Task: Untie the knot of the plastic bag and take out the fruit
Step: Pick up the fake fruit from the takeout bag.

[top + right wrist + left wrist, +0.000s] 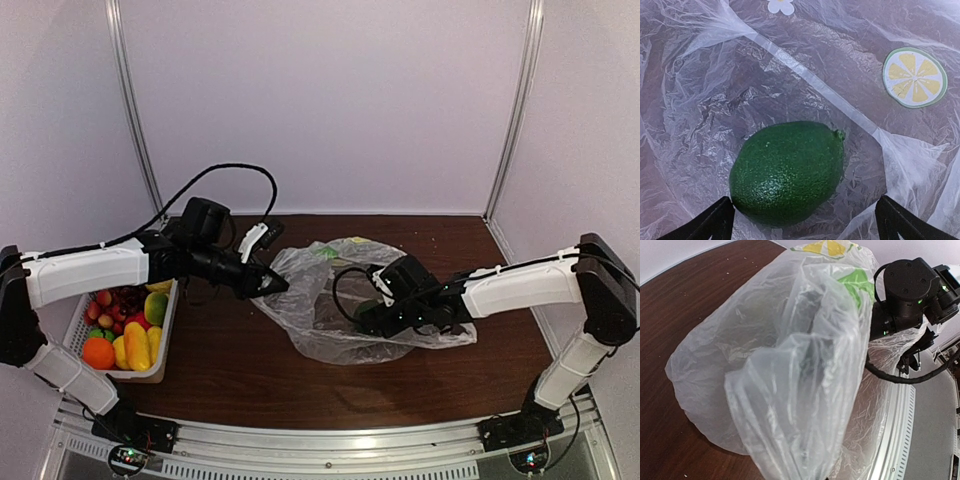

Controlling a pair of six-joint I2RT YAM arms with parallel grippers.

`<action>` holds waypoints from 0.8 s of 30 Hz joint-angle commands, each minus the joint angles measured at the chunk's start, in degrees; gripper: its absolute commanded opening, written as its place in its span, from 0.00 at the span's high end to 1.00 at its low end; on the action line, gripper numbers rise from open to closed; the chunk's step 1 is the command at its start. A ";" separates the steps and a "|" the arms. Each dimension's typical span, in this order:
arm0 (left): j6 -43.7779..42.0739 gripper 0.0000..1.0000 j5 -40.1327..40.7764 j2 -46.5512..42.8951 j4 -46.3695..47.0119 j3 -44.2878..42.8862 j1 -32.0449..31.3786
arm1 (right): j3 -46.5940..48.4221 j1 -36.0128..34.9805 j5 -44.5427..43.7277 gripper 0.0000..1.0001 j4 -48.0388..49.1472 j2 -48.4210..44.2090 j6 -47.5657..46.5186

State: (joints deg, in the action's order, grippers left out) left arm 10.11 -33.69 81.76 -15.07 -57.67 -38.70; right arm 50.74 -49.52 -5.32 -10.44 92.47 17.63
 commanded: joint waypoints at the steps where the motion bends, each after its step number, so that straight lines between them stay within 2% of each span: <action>1: -0.99 1.00 -1.15 1.02 0.08 -1.56 -0.06 | 1.44 -0.24 0.74 0.00 3.14 1.81 2.40; 7: -0.97 1.00 -1.47 1.37 0.04 -1.66 -0.06 | 3.63 -0.49 1.23 0.00 5.30 5.12 5.21; 17: -0.97 1.00 -1.61 1.39 -0.03 -1.83 -0.06 | 6.34 -0.58 -6.26 0.00 3.53 10.48 6.45; 20: -0.97 1.00 -1.62 1.48 -0.04 -1.91 -0.06 | 6.79 -0.57 -6.19 0.03 4.39 11.35 6.11; 24: -0.95 1.00 -1.73 1.65 0.04 -1.92 -0.06 | 7.76 -0.58 -5.65 0.13 5.29 12.50 6.02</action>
State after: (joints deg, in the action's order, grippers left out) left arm 10.11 -34.74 82.59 -15.07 -57.84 -38.70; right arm 56.60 -49.80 -9.34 -6.15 103.61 22.98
